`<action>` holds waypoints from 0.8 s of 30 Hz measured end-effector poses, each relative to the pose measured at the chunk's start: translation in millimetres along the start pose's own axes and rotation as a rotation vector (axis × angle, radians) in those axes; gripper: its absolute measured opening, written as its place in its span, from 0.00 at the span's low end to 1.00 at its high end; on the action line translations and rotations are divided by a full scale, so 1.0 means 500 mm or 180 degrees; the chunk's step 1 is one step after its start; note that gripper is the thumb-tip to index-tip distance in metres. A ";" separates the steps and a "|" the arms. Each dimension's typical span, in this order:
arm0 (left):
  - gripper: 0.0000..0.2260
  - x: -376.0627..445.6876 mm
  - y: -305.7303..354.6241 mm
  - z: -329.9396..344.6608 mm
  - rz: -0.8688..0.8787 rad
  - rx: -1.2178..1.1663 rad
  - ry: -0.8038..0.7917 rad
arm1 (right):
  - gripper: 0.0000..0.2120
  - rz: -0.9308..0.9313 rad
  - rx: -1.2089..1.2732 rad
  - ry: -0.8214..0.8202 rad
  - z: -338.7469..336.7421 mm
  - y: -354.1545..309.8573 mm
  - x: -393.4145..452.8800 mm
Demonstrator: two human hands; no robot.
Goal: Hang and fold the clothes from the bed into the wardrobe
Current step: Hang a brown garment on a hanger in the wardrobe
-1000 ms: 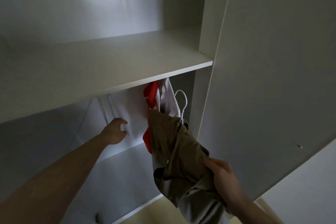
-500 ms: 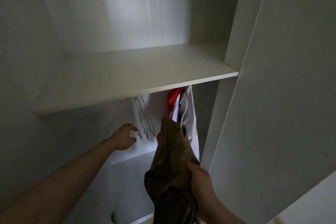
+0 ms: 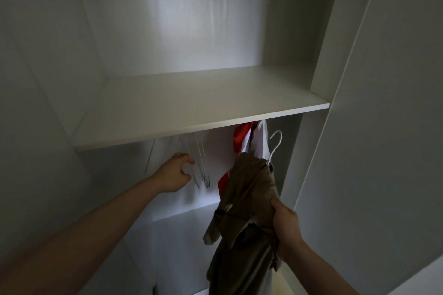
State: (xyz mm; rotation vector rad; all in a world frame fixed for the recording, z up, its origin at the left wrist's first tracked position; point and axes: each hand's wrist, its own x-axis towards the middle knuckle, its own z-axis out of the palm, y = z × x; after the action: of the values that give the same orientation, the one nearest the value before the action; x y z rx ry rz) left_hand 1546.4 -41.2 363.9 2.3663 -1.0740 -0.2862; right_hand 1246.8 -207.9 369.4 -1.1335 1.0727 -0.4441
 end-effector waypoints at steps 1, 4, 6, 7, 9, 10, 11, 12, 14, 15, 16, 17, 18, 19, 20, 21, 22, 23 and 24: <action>0.20 0.001 0.008 0.000 0.0054 -0.0018 0.0019 | 0.12 -0.0013 -0.0003 0.0058 -0.006 -0.001 0.001; 0.19 0.006 0.031 0.000 0.0174 -0.0089 0.0093 | 0.12 -0.0032 0.0002 0.0220 -0.025 -0.004 -0.010; 0.18 0.007 0.050 -0.003 0.0262 -0.0106 0.0151 | 0.11 -0.0055 0.0017 0.0244 -0.034 -0.006 -0.023; 0.18 0.007 0.060 -0.004 0.0313 -0.0106 0.0184 | 0.10 -0.0071 0.0016 0.0256 -0.038 -0.006 -0.031; 0.17 0.008 0.082 -0.008 0.0417 -0.0087 0.0272 | 0.11 -0.0107 -0.0032 0.0254 -0.044 -0.006 -0.049; 0.17 0.008 0.096 -0.011 0.0479 -0.0069 0.0315 | 0.11 -0.0137 -0.0067 0.0216 -0.047 -0.005 -0.058; 0.18 0.007 0.110 -0.014 0.0541 -0.0048 0.0352 | 0.12 -0.0164 -0.0100 0.0148 -0.049 -0.003 -0.068; 0.18 0.008 0.123 -0.018 0.0599 -0.0027 0.0389 | 0.12 -0.0189 -0.0148 0.0053 -0.049 -0.001 -0.075; 0.19 0.008 0.148 -0.026 0.0690 0.0000 0.0472 | 0.11 -0.0215 -0.0304 -0.0154 -0.049 0.007 -0.088; 0.19 0.009 0.159 -0.031 0.0731 -0.0006 0.0544 | 0.10 -0.0226 -0.0345 -0.0227 -0.046 0.012 -0.095; 0.19 0.010 0.169 -0.036 0.0776 -0.0025 0.0647 | 0.10 -0.0244 -0.0350 -0.0283 -0.042 0.017 -0.100; 0.19 0.012 0.177 -0.041 0.0827 -0.0050 0.0760 | 0.10 -0.0279 -0.0336 -0.0355 -0.039 0.023 -0.104; 0.19 0.012 0.184 -0.046 0.0886 -0.0081 0.0864 | 0.10 -0.0301 -0.0322 -0.0436 -0.033 0.027 -0.104; 0.19 0.010 0.190 -0.050 0.0939 -0.0114 0.0945 | 0.10 -0.0292 -0.0292 -0.0503 -0.024 0.030 -0.103; 0.18 0.006 0.195 -0.055 0.0979 -0.0135 0.1015 | 0.11 -0.0244 -0.0228 -0.0561 -0.014 0.033 -0.097; 0.18 0.001 0.199 -0.060 0.1011 -0.0139 0.1084 | 0.12 -0.0159 -0.0141 -0.0586 -0.001 0.036 -0.088; 0.18 -0.006 0.203 -0.066 0.1055 -0.0133 0.1166 | 0.12 -0.0063 -0.0043 -0.0598 0.014 0.036 -0.079; 0.17 -0.012 0.207 -0.071 0.1121 -0.0124 0.1275 | 0.10 0.0012 0.0070 -0.0626 0.029 0.034 -0.070; 0.17 -0.019 0.211 -0.079 0.1203 -0.0112 0.1412 | 0.08 0.0049 0.0159 -0.0674 0.046 0.030 -0.057</action>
State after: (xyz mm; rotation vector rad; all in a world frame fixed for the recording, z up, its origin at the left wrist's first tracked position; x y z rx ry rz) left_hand 1488.5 -77.3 454.0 2.0042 -1.2408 0.3373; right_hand 1250.2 -168.2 369.8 -1.1009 0.8803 -0.3288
